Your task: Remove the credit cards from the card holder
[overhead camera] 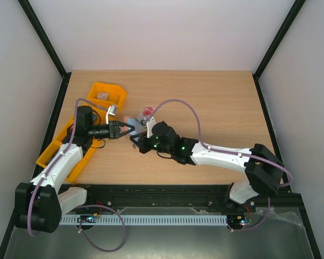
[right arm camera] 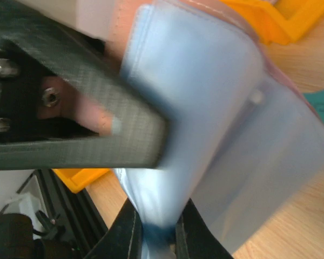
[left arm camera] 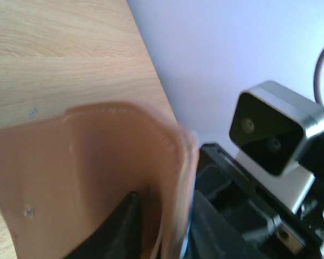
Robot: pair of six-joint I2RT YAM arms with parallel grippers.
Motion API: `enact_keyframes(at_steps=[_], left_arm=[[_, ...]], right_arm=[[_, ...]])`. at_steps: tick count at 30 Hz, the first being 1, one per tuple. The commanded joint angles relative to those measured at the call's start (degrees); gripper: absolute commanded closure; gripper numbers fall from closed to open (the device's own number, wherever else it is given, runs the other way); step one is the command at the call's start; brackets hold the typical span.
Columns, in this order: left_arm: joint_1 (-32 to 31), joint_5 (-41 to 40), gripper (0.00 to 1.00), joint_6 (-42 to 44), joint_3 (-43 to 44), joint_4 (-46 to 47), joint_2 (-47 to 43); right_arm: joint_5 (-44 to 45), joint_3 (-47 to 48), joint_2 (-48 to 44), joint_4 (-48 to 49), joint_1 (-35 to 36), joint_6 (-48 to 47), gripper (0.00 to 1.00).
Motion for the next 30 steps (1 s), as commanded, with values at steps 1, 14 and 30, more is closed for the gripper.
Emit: enact_keyframes(at_steps=[1,14,30], left_arm=[[0.3,5.0,0.58,0.3,0.1,0.8,-1.1],[0.6,6.2,0.57,1.6,0.7,0.4,-1.1],[0.2,3.5,0.98,9.2,3.3,-7.9,-0.8]], right_arm=[[-0.1,-3.7,-4.2,3.9,-3.4,0.7,0.98],[-15.3,-4.7,-5.2,9.6,-4.0,-2.7,0.93],[-12.6,-6.9,-6.6,9.2,-5.8,-1.2,0.63]])
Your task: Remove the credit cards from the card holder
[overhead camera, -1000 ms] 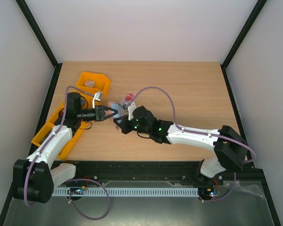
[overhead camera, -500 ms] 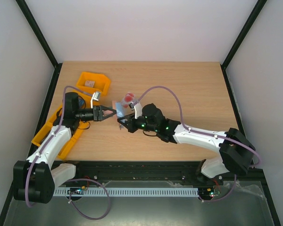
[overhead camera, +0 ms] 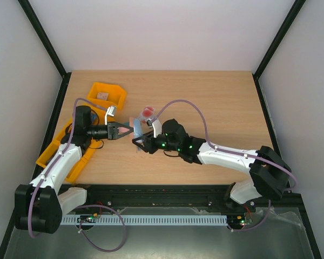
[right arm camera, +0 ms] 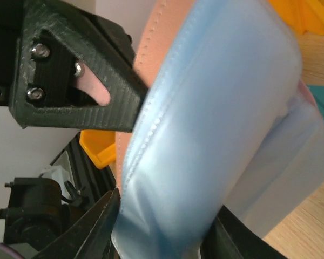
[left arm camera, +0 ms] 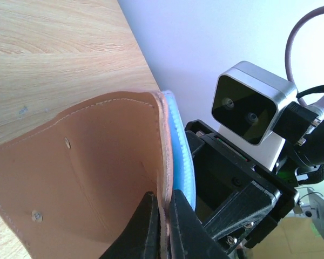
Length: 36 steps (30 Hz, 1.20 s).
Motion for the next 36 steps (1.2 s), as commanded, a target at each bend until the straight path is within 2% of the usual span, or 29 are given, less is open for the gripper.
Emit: enact_keyframes(at_steps=[1,4,8,11,13,16,20,23,26,28,29,30,31,33,36], left_arm=[[-0.5,-1.4,0.98,8.1,4.3,-8.5,0.0],[-0.5,-2.3,0.98,15.6,7.8,-15.2,0.7],[-0.5,-3.7,0.98,23.6,11.4,-21.9,1.0],[-0.6,-5.0,0.98,31.3,14.4,-29.8,1.3],[-1.0,-5.8,0.98,36.6,16.7,-34.2,1.6],[-1.3,-7.0,0.98,43.1,19.9,-39.5,2.1],[-1.3,-8.4,0.98,45.3,22.4,-42.1,2.6],[-1.1,-8.3,0.98,45.1,23.2,-42.9,3.1],[-0.3,-7.2,0.98,41.2,23.1,-41.3,3.5],[0.2,-3.9,0.98,40.6,23.0,-40.3,3.6],[0.2,-1.6,0.90,41.6,23.1,-40.5,3.6],[0.2,1.0,0.68,42.5,23.2,-40.9,3.5],[0.2,3.0,0.49,43.6,23.4,-41.7,3.5],[0.3,4.6,0.37,46.4,24.5,-44.9,3.4],[1.7,3.9,0.29,47.5,26.3,-46.7,3.2]], right_arm=[[1.9,-1.3,-2.2,4.3,-1.7,1.7,0.61],[0.9,-2.1,-2.4,4.6,-2.9,2.5,0.58],[-1.7,-3.4,-3.8,7.1,-3.8,2.8,0.43],[-2.4,-4.6,-5.3,7.6,-4.8,2.2,0.41],[-2.6,-5.2,-6.5,7.7,-5.5,1.9,0.47],[-2.5,-5.8,-8.4,7.3,-6.0,1.0,0.64],[0.0,-5.3,-10.3,3.7,-6.5,-1.0,0.73],[2.2,-5.1,-9.9,1.5,-6.6,-1.0,0.97],[4.4,-3.4,-9.6,-2.5,-6.6,-0.8,0.98],[2.9,-2.2,-10.2,-4.0,-6.7,-0.5,0.98],[0.8,-1.5,-10.3,-3.8,-6.7,-0.3,0.98],[-2.2,-0.9,-10.5,-2.9,-6.7,0.3,0.98],[-5.1,-0.2,-10.5,-1.5,-6.7,1.0,0.98],[-7.3,2.2,-10.9,-0.1,-6.7,2.2,0.98],[-7.4,5.5,-12.1,1.1,-7.4,3.2,0.98]])
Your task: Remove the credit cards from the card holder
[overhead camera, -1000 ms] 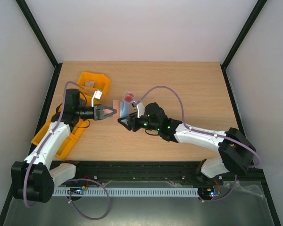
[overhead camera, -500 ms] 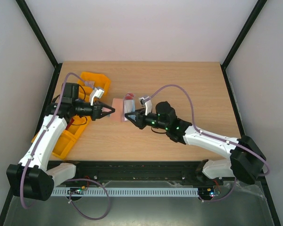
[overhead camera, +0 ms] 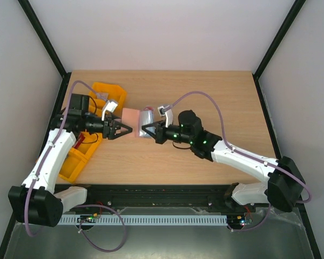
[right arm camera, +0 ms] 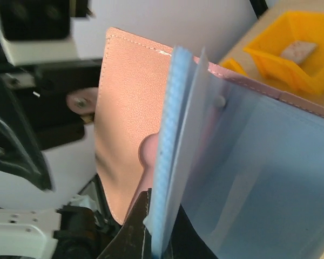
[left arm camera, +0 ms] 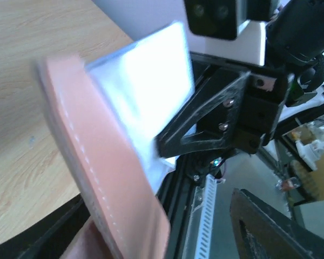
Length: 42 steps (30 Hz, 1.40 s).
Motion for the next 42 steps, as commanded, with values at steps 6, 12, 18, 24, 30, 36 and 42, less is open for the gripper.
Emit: enact_keyframes(at_steps=[6,12,18,24,30,36,42], left_arm=[[5.0,10.9,0.01,7.2,7.4,-8.3,0.3],[8.0,0.4,0.01,0.9,6.1,-4.4,-0.3],[10.3,-13.9,0.01,-9.3,-3.6,6.7,-1.8],[10.5,-15.5,0.01,-9.3,-3.6,7.2,-2.1],[10.9,-17.1,0.01,-8.7,-3.8,7.5,-2.2],[10.9,-21.9,0.01,-8.7,-3.6,12.5,-0.3],[10.9,-36.9,0.01,-8.2,-6.4,27.3,2.0]], right_arm=[[-2.3,15.3,-0.3,-6.8,-6.1,9.5,0.98],[36.2,24.6,-1.6,-43.9,-8.8,1.6,0.98],[48.4,18.8,4.1,-55.8,-8.8,-0.2,0.98],[35.0,20.1,16.5,-53.3,-8.8,-2.7,0.06],[39.0,22.3,9.6,-49.6,-9.6,-6.2,0.02],[38.4,15.1,-0.9,-39.2,-22.0,-10.9,0.01],[36.1,-4.9,-14.7,-12.0,-35.3,-15.2,0.01]])
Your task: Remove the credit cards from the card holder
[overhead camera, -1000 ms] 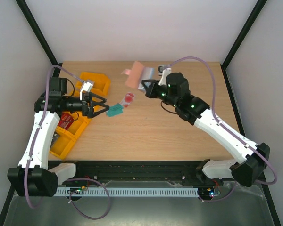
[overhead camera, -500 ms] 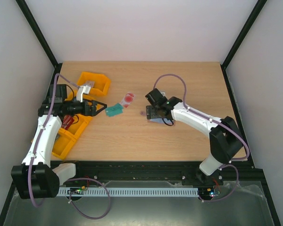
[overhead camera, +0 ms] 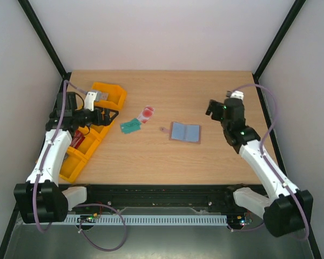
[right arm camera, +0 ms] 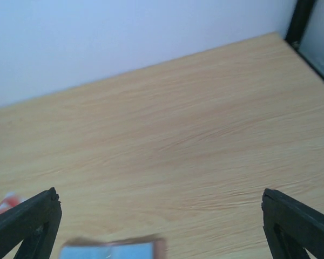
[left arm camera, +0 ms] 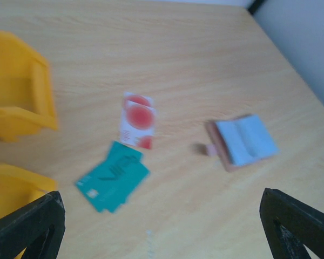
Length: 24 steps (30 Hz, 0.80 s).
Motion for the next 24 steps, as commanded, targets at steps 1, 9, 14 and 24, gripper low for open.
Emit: enact_keyframes(at_steps=[1,9,14,24], left_arm=[[0.3,-15.7,0.01,0.0,-3.8,16.8,1.7],[-2.3,-43.4,0.01,-6.3,-21.9,52.5,5.1],[-6.4,-49.4,0.01,-1.0,-36.0,76.8,7.1],[-6.6,-46.5,0.00,-2.4,-43.4,100.1,17.6]], right_arm=[[-0.3,-13.2,-6.0,23.1,-6.8,-5.6,0.02],[5.5,-37.1,-3.4,61.2,-15.3,-7.8,0.02],[8.2,-45.7,5.3,79.9,-16.5,-9.2,0.02],[-0.1,-47.0,25.1,103.5,-19.2,-11.2,0.02]])
